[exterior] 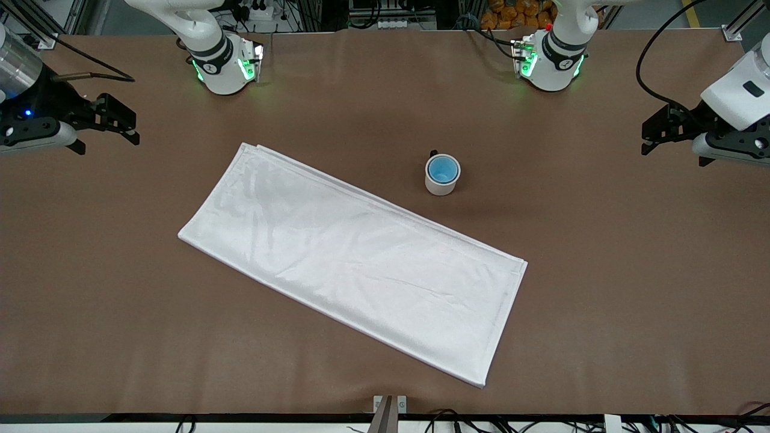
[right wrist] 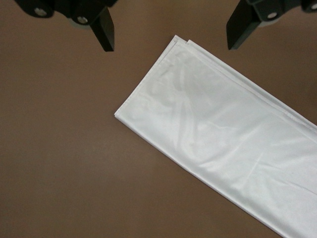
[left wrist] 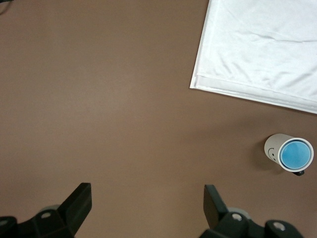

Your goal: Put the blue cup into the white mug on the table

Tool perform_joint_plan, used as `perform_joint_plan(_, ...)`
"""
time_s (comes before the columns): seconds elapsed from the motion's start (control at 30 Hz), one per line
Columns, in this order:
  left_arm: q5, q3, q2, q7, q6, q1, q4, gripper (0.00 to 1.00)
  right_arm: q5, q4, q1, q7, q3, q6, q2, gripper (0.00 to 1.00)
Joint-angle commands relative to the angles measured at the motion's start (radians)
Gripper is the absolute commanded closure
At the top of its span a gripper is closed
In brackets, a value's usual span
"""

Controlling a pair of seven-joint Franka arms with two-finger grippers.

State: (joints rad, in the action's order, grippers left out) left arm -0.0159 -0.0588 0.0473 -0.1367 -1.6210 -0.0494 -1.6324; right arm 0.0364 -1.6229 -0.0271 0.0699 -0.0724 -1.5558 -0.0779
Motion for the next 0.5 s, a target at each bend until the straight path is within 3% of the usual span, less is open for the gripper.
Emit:
perform_joint_plan(0.0, 0.017, -0.003, -0.009, 0.031, 0.020, 0.000, 0.025, 0.00, 0.016, -0.031, -0.019, 0.021, 0.020, -0.009, -0.026, 0.00)
perform_joint_plan(0.47, 0.017, -0.003, -0.009, 0.088, 0.020, 0.002, 0.025, 0.00, 0.013, -0.031, -0.043, 0.022, 0.040, -0.009, -0.025, 0.00)
